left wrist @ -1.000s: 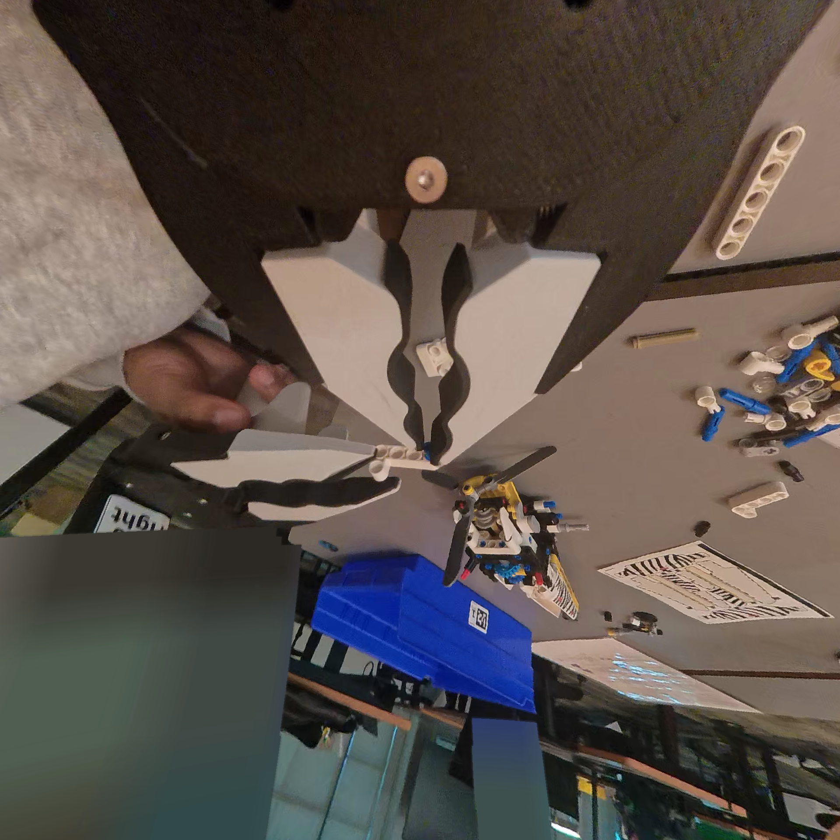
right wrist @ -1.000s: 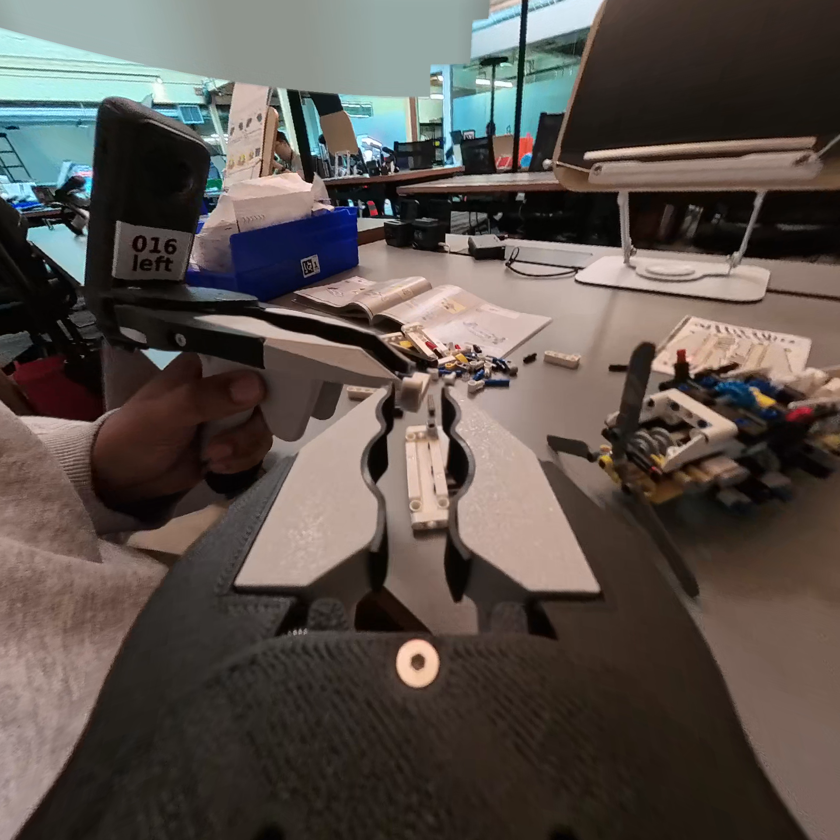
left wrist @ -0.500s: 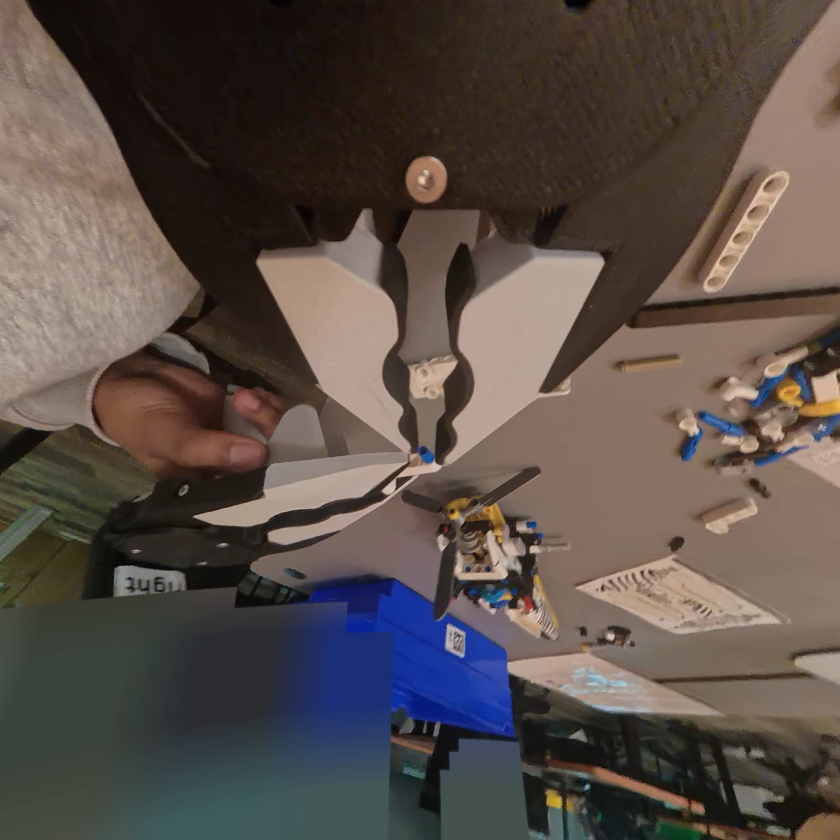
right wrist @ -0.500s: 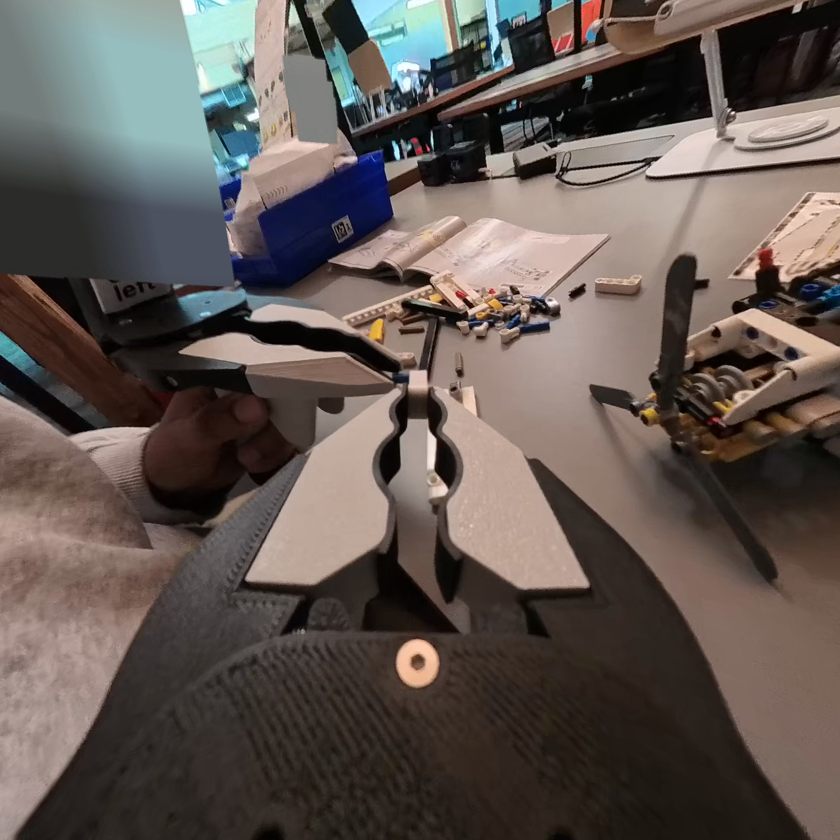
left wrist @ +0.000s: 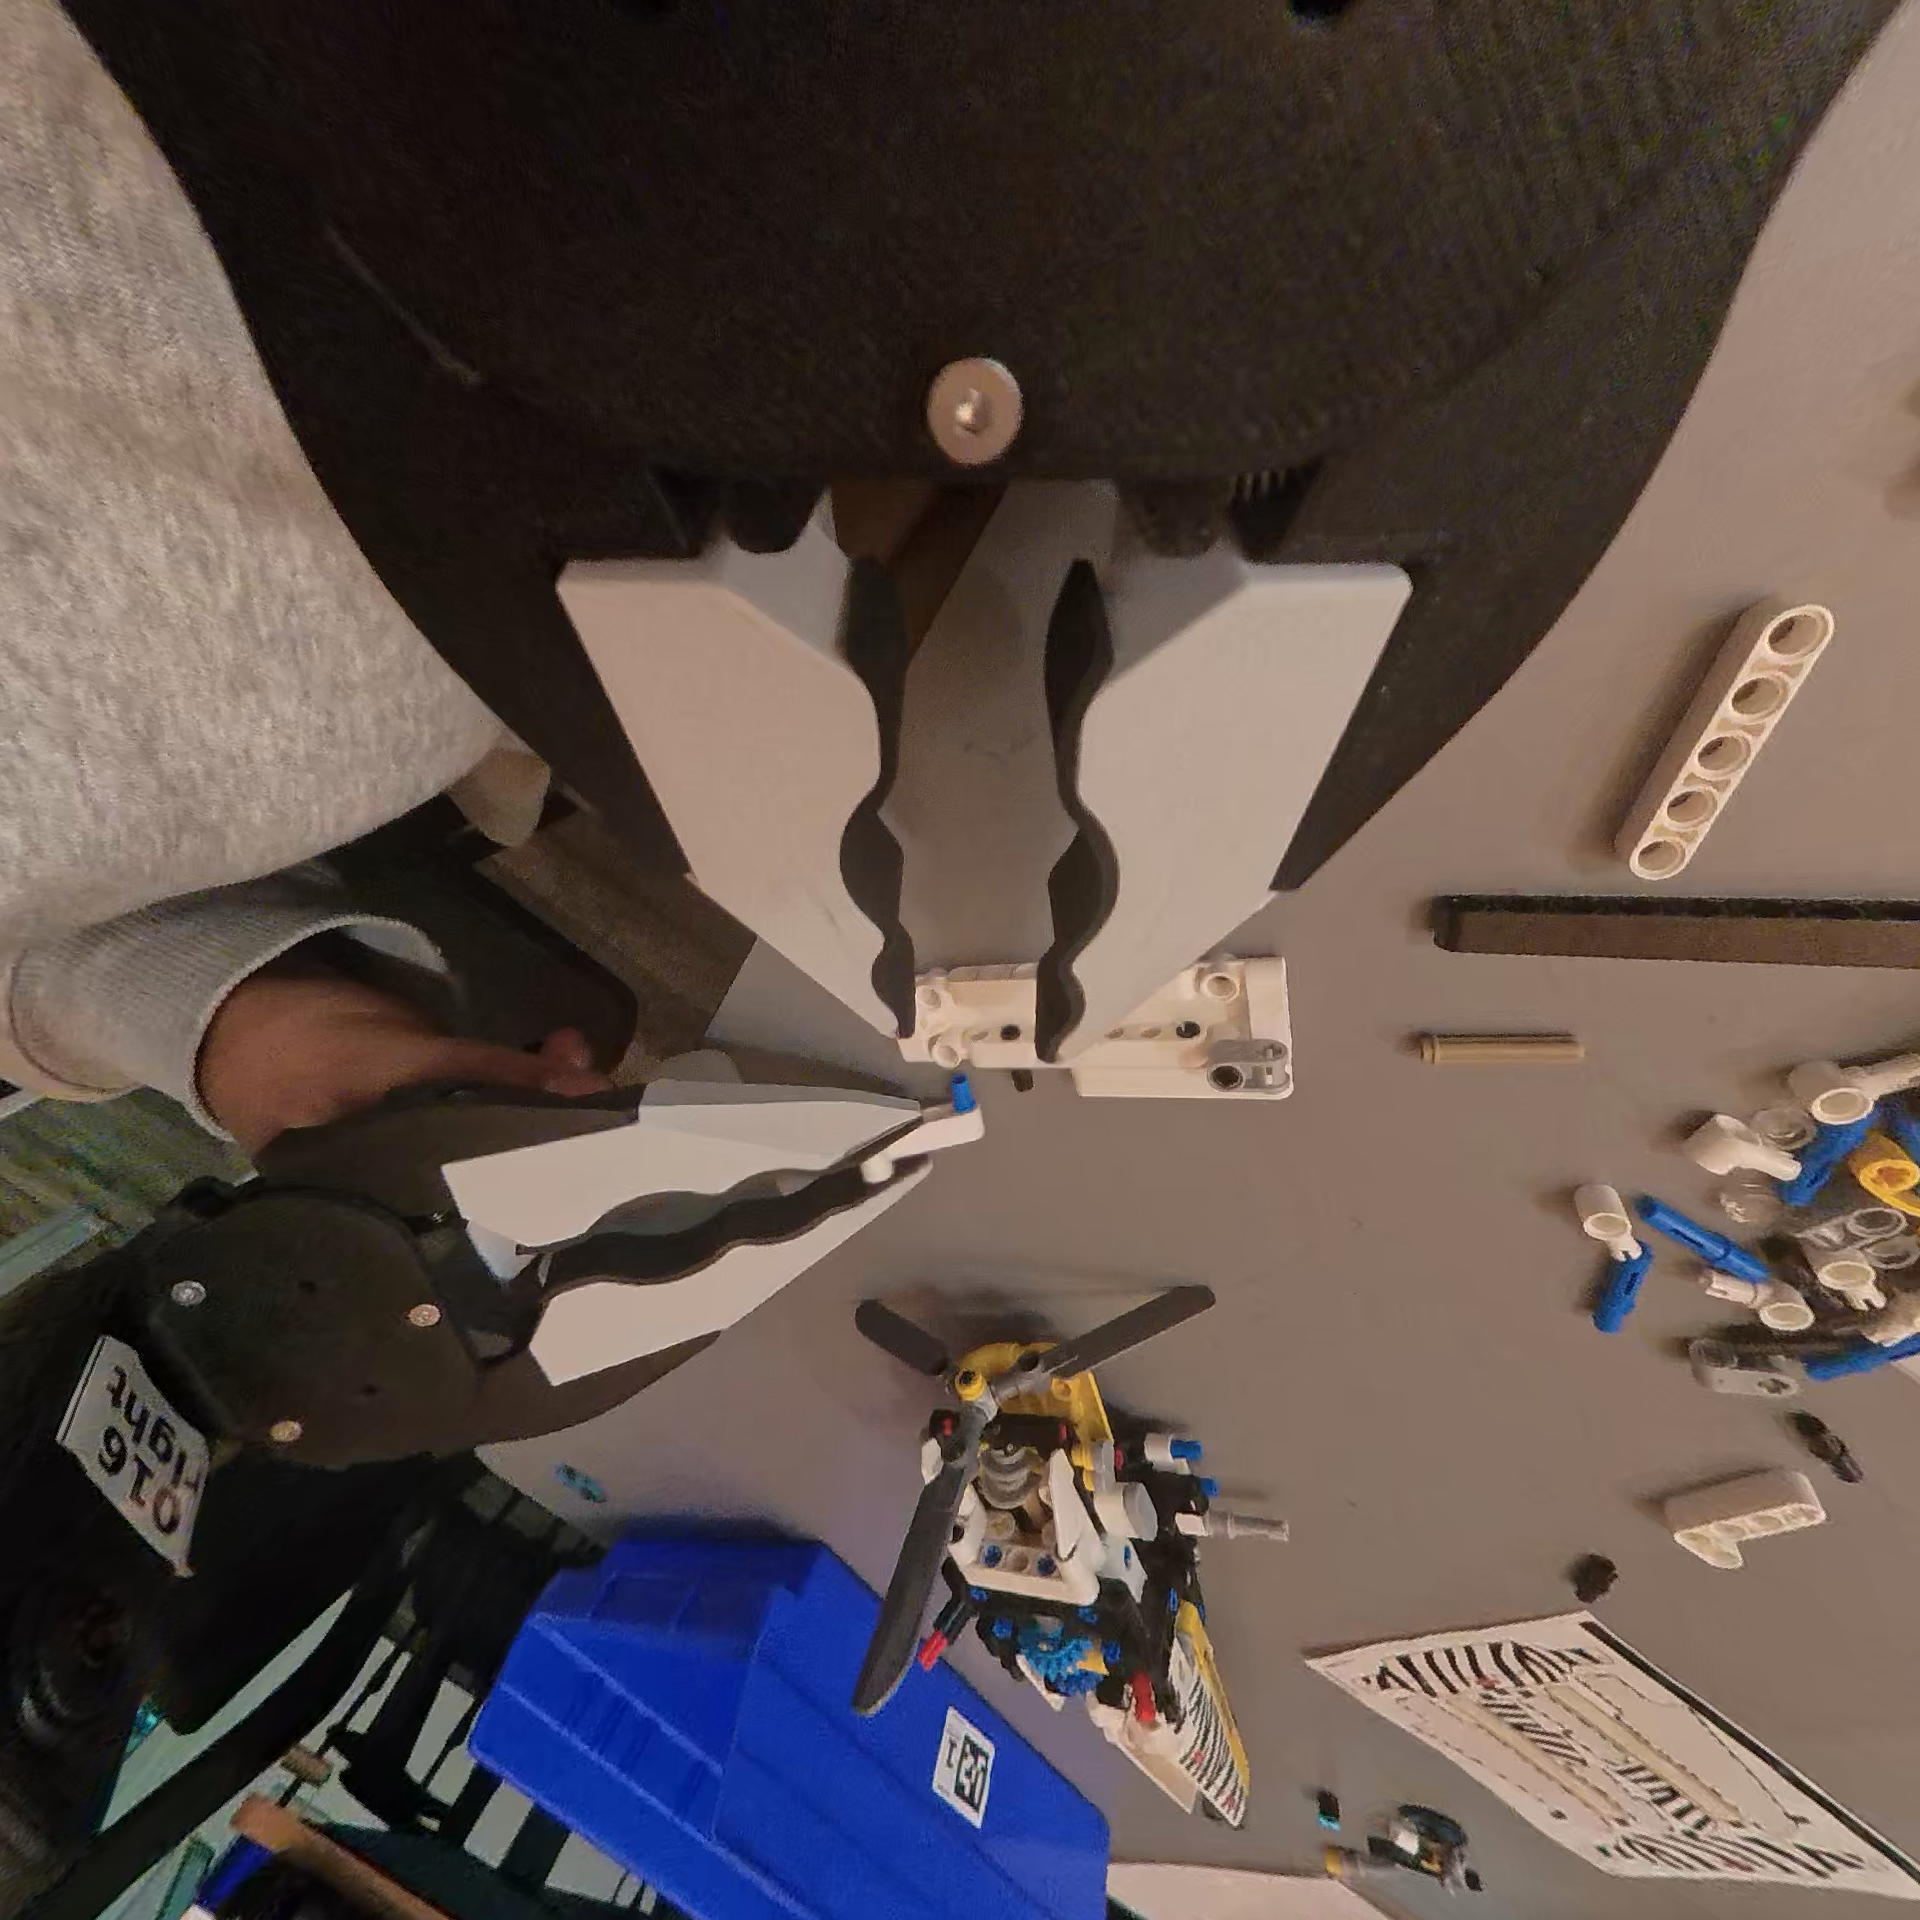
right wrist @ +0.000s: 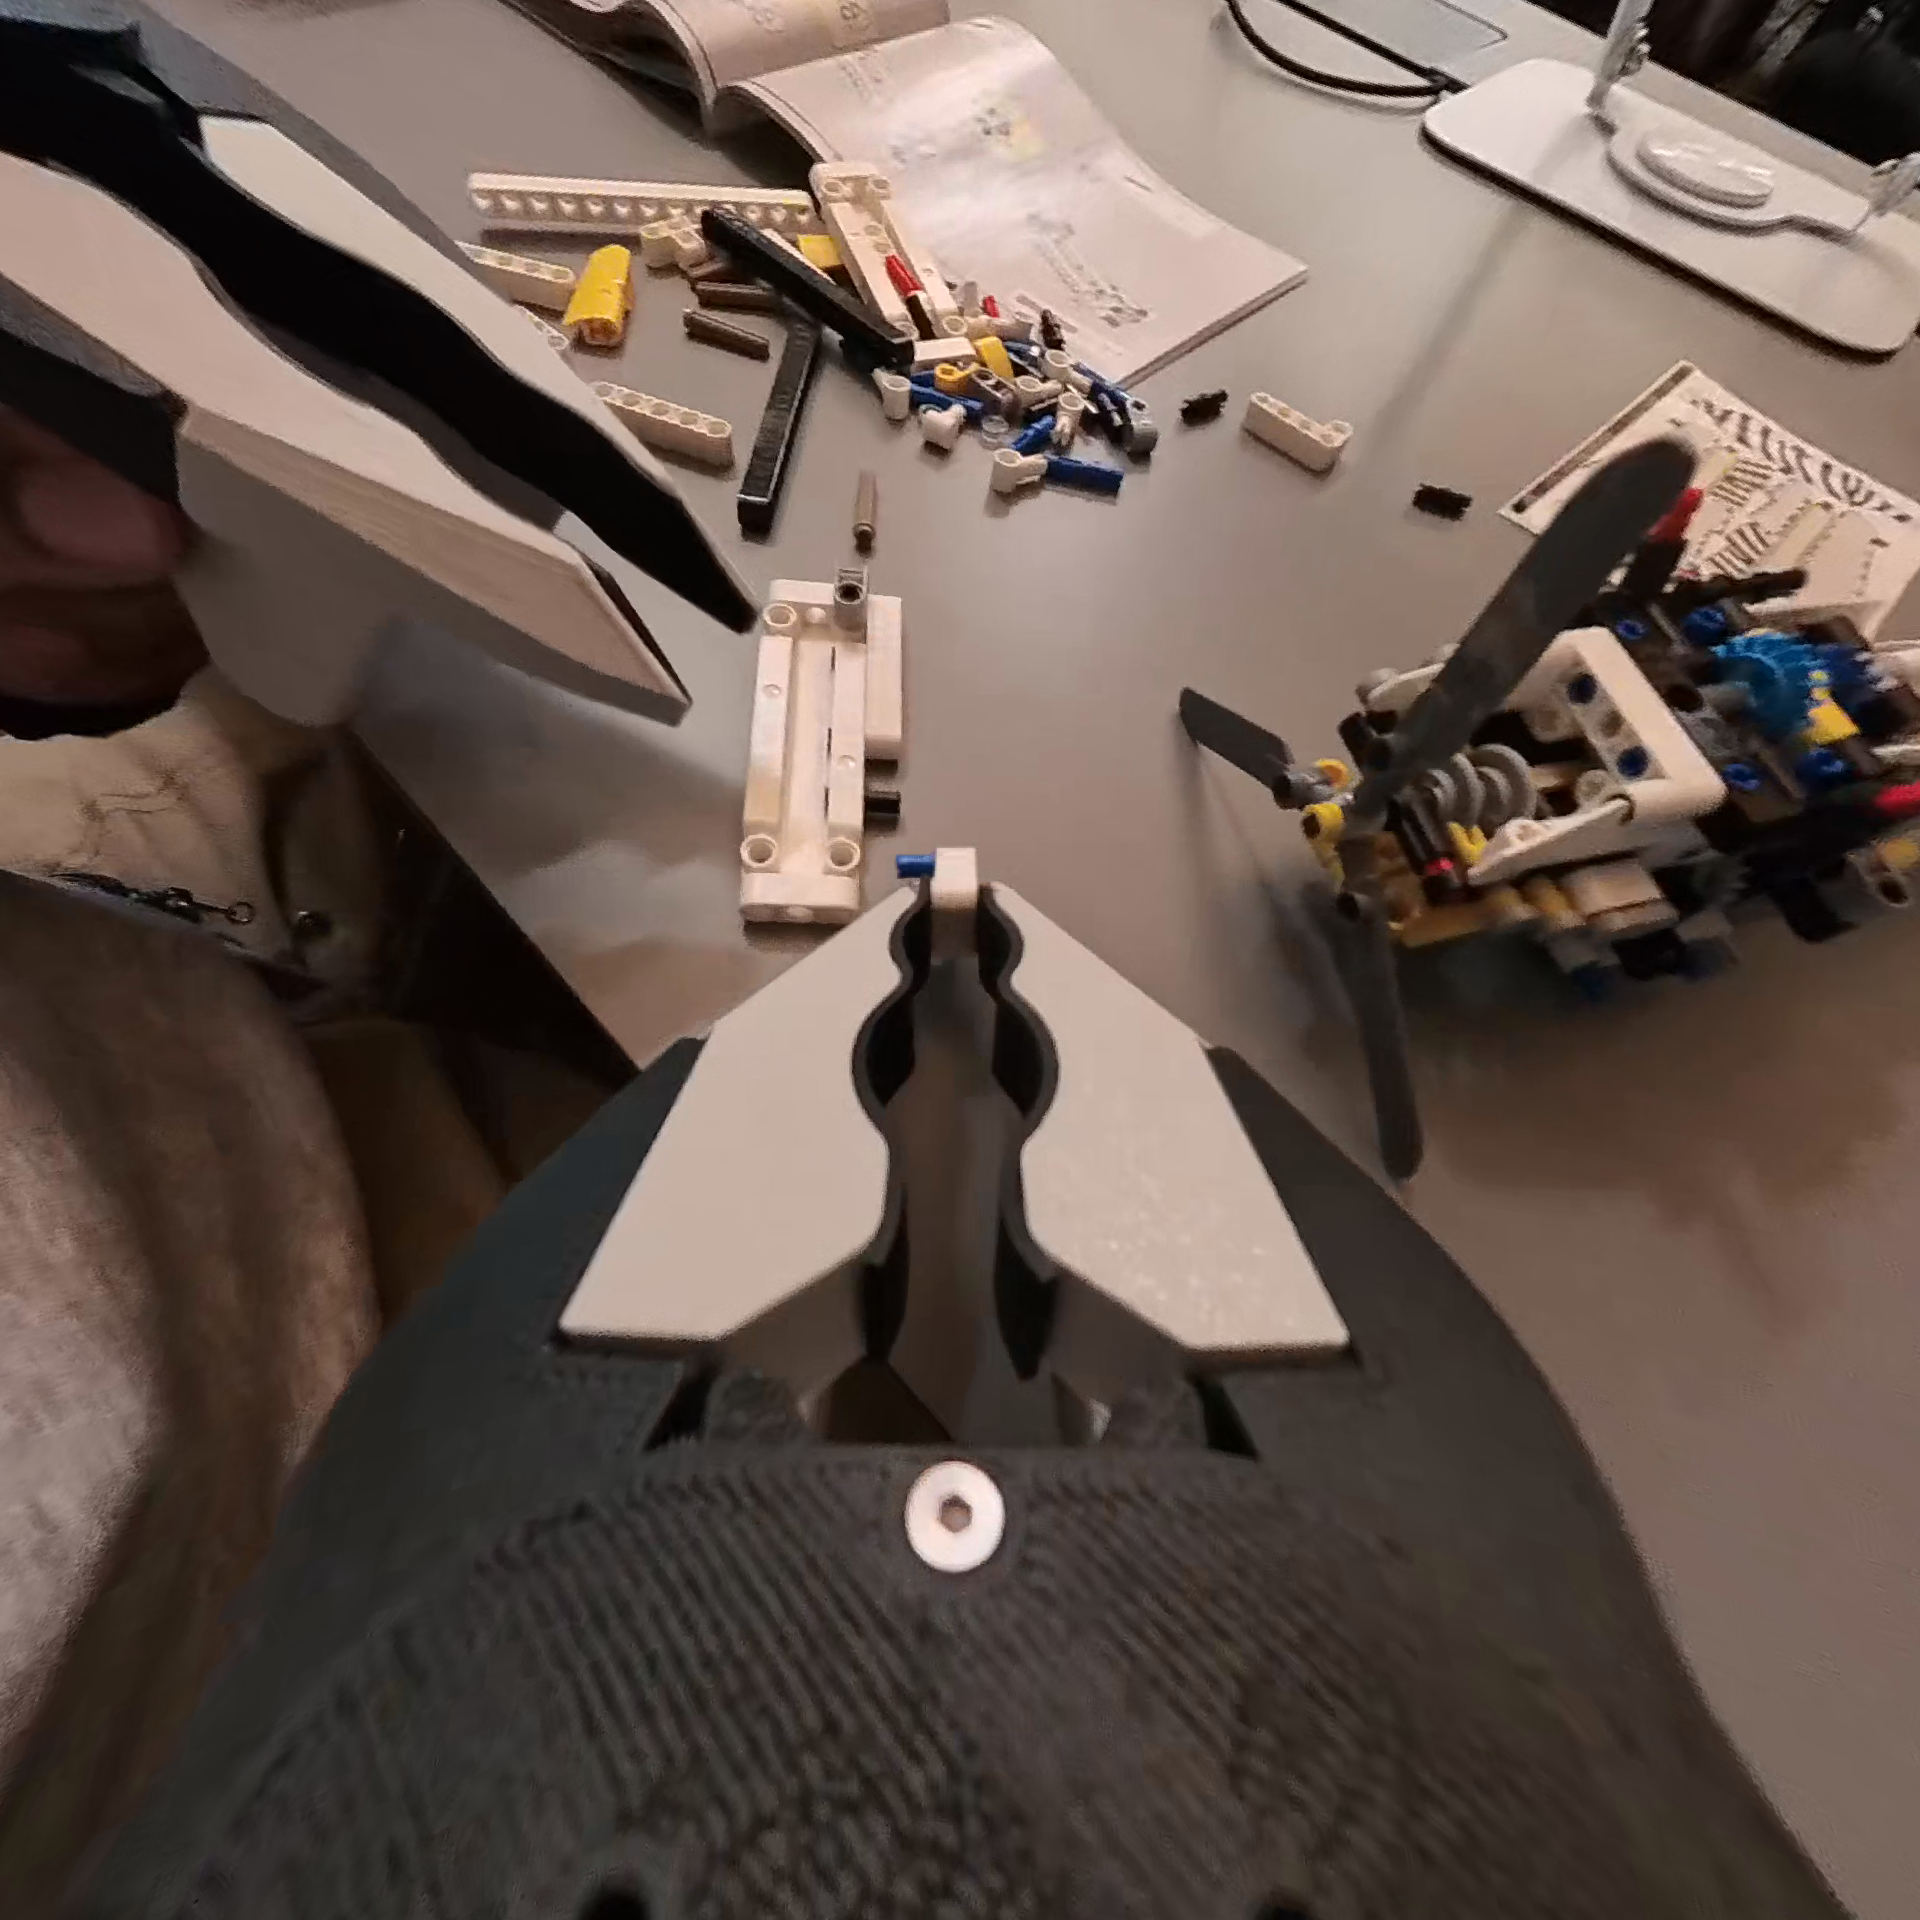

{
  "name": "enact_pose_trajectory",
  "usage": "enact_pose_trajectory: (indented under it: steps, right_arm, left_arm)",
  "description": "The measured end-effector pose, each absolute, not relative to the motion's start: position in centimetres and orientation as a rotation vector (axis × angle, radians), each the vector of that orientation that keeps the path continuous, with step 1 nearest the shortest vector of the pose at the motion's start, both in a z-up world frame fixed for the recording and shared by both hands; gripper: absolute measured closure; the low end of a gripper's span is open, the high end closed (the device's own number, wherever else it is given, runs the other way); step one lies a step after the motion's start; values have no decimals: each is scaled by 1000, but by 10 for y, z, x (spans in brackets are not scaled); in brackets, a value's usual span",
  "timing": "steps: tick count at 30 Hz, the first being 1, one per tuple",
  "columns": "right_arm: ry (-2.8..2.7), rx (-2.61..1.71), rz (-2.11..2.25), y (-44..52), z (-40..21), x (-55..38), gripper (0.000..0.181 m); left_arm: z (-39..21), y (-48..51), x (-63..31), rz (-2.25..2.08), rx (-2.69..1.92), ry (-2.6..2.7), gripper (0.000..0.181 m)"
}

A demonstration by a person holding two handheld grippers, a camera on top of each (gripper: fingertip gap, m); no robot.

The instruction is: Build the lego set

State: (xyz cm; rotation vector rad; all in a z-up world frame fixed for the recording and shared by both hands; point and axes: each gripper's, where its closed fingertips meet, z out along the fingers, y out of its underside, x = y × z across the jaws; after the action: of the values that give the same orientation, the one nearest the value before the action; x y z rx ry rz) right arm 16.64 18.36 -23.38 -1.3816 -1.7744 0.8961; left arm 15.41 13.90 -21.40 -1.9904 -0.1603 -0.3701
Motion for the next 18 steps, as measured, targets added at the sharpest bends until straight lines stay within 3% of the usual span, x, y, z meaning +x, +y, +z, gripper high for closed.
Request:
enact_pose_trajectory:
  steps: [14, 18]
  right_arm:
    - [-1797, -1438, 1001, 174, -236, 164, 151]
    - [-1830, -1460, 1030, 164, -237, 161, 135]
  left_arm:
    - [-213, 138, 141, -311, -2051, -129, 162]
    - [-223, 135, 142, -384, -2099, -128, 167]
